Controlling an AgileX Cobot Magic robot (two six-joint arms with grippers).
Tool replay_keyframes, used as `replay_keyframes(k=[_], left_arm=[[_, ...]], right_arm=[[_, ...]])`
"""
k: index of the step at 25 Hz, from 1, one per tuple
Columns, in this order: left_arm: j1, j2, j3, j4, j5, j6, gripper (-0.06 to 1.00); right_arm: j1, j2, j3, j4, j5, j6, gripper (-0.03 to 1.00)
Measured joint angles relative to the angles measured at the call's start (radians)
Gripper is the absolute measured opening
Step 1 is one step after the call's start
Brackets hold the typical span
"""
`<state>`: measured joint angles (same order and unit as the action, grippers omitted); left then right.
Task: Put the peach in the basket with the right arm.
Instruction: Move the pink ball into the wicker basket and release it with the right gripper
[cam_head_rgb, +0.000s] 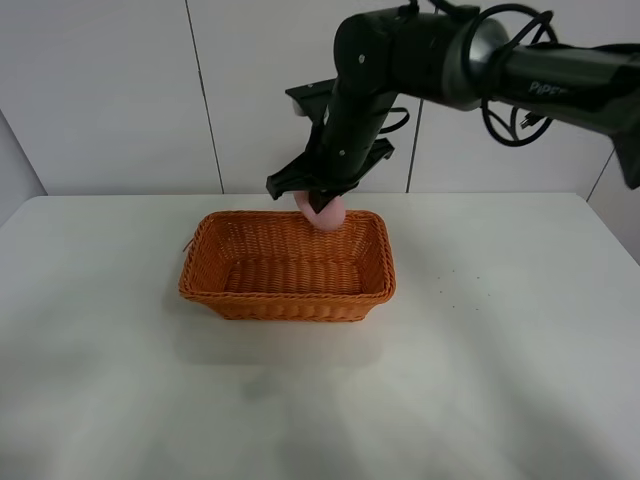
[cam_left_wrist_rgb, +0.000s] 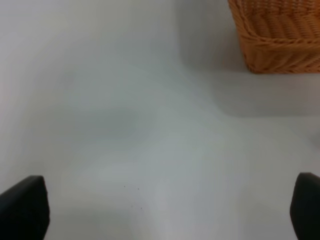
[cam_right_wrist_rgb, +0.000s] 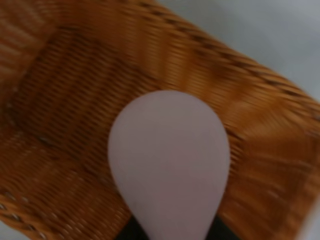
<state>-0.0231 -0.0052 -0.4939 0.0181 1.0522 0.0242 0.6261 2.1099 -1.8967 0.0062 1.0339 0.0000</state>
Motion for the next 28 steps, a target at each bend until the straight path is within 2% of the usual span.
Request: replay_keyframes(k=[6,9,12,14,15,17,22,28], left_arm=[[0.0,0.0,0.0,0.0,0.0,0.0,0.99],[0.0,0.0,0.0,0.0,0.0,0.0,0.99],[0.0,0.0,0.0,0.0,0.0,0.0,0.99],[0.0,0.0,0.0,0.0,0.0,0.0,0.99],[0.0,0.0,0.0,0.0,0.0,0.0,0.99],[0.0,0.0,0.0,0.0,0.0,0.0,0.99],[0.0,0.0,0.0,0.0,0.0,0.0,0.99],[0.0,0.0,0.0,0.0,0.0,0.0,0.99]], right_arm=[[0.039,0.152,0.0,-0.006,-0.145,0.006,0.01],[0.039,0.21,0.0,-0.006,-0.182,0.05,0.08],[0.039,0.233,0.0,-0.006,-0.184,0.062,0.32],[0.039,0.233,0.0,-0.006,-0.183,0.062,0.53],[0.039,0.232,0.0,-0.006,-0.183,0.062,0.6],[0.039,0.229,0.0,-0.006,-0.183,0.062,0.66],[0.039,0.205,-0.016,-0.006,-0.143,0.062,0.69],[0.031,0.178,-0.238,-0.03,0.048,0.062,0.7]])
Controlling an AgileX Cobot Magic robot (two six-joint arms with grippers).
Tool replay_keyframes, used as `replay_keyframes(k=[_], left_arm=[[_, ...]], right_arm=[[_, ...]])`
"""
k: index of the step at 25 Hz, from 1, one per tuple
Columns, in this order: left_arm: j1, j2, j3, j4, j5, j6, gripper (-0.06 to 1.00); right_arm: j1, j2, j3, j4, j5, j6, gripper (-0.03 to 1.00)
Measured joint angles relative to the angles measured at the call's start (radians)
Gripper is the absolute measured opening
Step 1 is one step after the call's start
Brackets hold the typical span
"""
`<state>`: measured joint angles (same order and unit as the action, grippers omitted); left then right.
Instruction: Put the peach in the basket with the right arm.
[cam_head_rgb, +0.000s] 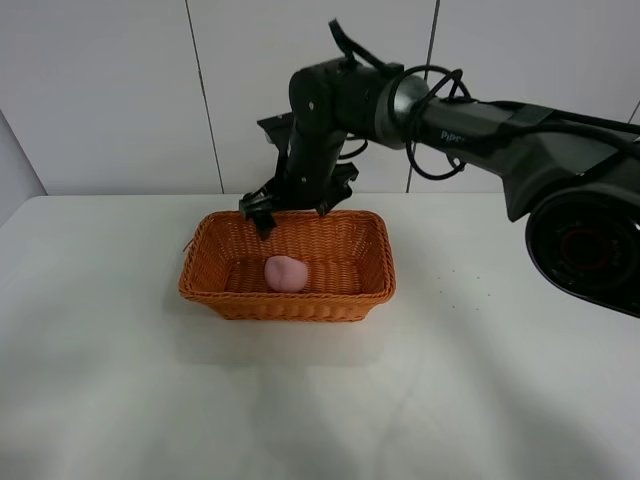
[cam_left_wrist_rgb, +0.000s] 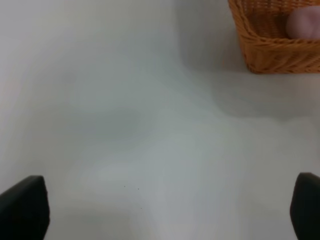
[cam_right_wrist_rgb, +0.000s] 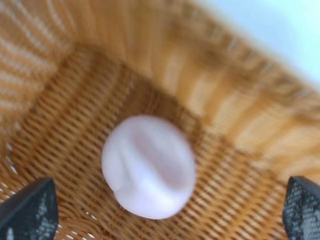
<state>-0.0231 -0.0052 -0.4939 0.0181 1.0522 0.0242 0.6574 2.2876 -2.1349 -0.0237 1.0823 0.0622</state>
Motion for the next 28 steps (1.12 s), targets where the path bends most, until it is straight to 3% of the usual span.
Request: replay_keyframes(k=[3,15,28], left_arm=[[0.0,0.0,0.0,0.0,0.0,0.0,0.99],[0.0,0.0,0.0,0.0,0.0,0.0,0.99],[0.0,0.0,0.0,0.0,0.0,0.0,0.99]], right_arm=[[-0.009,-0.009,-0.119,-0.017,0.105,0.0,0.7],[-0.114,-0.006,-0.174,-0.023,0.132,0.003,0.7],[-0.508,0.043,-0.173,0.012,0.133,0.003,0.7]])
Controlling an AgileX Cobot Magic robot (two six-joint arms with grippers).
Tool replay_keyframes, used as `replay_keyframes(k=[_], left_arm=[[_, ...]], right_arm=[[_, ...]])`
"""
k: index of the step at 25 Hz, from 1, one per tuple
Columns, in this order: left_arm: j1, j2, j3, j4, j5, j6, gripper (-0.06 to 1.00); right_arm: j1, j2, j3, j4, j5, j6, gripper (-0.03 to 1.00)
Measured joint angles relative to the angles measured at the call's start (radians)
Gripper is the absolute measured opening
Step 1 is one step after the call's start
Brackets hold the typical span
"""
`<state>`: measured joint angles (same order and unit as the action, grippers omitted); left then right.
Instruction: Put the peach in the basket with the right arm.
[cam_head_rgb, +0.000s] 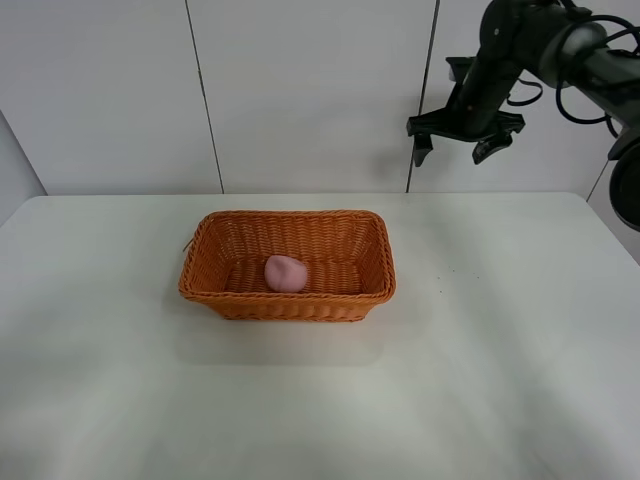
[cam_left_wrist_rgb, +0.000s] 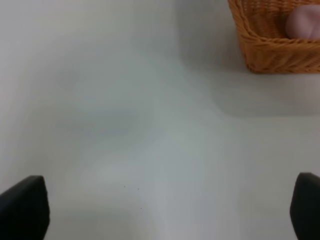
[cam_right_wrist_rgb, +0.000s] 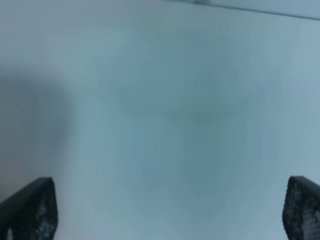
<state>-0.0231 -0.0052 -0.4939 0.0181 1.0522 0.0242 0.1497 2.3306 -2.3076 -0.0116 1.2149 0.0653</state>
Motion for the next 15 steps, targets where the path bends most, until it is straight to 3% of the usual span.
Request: replay_keyframes(k=[6,11,15], left_arm=[[0.0,0.0,0.0,0.0,0.0,0.0,0.99],[0.0,0.0,0.0,0.0,0.0,0.0,0.99],[0.0,0.0,0.0,0.0,0.0,0.0,0.99]], right_arm=[[-0.106,0.0,0.0,0.012,0.002,0.0,0.7],[-0.111,-0.017,0.033,0.012,0.001,-0.008,0.7],[-0.111,-0.09,0.146,0.021,0.001,-0.015,0.7]])
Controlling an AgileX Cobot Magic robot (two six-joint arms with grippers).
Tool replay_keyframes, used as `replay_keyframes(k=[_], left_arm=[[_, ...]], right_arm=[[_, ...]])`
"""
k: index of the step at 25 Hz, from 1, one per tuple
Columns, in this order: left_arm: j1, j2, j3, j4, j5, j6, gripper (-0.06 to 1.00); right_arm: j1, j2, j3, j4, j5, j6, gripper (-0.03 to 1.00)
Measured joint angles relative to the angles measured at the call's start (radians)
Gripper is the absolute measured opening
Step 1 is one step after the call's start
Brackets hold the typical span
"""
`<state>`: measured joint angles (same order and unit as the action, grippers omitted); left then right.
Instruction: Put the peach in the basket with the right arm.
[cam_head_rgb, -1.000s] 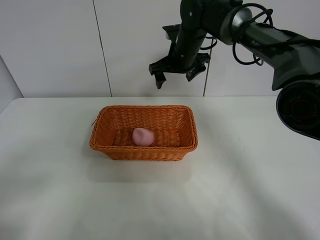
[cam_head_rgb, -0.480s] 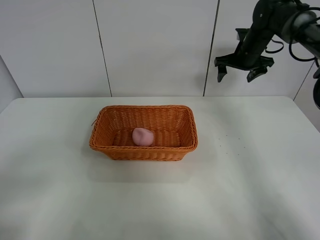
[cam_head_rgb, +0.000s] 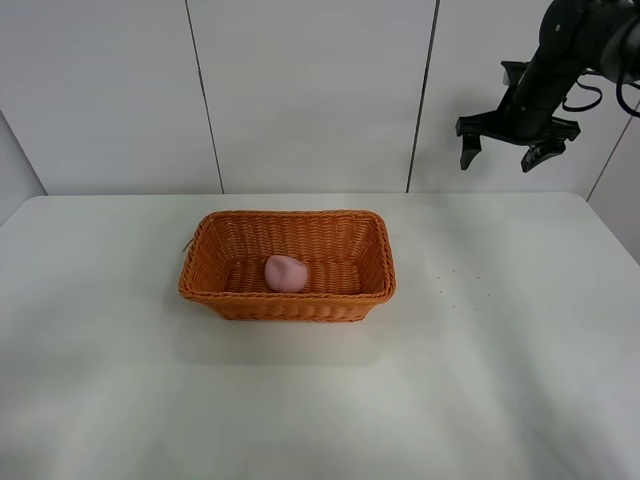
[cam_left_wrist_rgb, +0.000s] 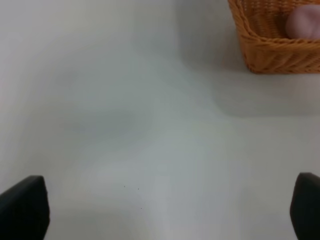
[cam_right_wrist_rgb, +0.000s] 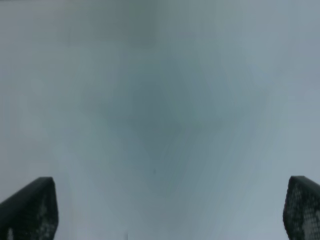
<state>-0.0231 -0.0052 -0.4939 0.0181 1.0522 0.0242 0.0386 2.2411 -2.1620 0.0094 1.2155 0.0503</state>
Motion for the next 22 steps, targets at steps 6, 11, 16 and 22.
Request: replay_keyframes(k=[6,11,16,22], left_arm=[[0.0,0.0,0.0,0.0,0.0,0.0,0.99],[0.0,0.0,0.0,0.0,0.0,0.0,0.99],[0.0,0.0,0.0,0.0,0.0,0.0,0.99],[0.0,0.0,0.0,0.0,0.0,0.0,0.99]], right_arm=[[0.0,-0.267,0.32,0.0,-0.002,-0.006,0.7],[0.0,-0.565,0.668,0.0,-0.001,-0.007,0.7],[0.0,-0.9,0.984,0.0,0.001,-0.008,0.7],[0.0,-1.278,1.286,0.0,-0.016,-0.034,0.7]])
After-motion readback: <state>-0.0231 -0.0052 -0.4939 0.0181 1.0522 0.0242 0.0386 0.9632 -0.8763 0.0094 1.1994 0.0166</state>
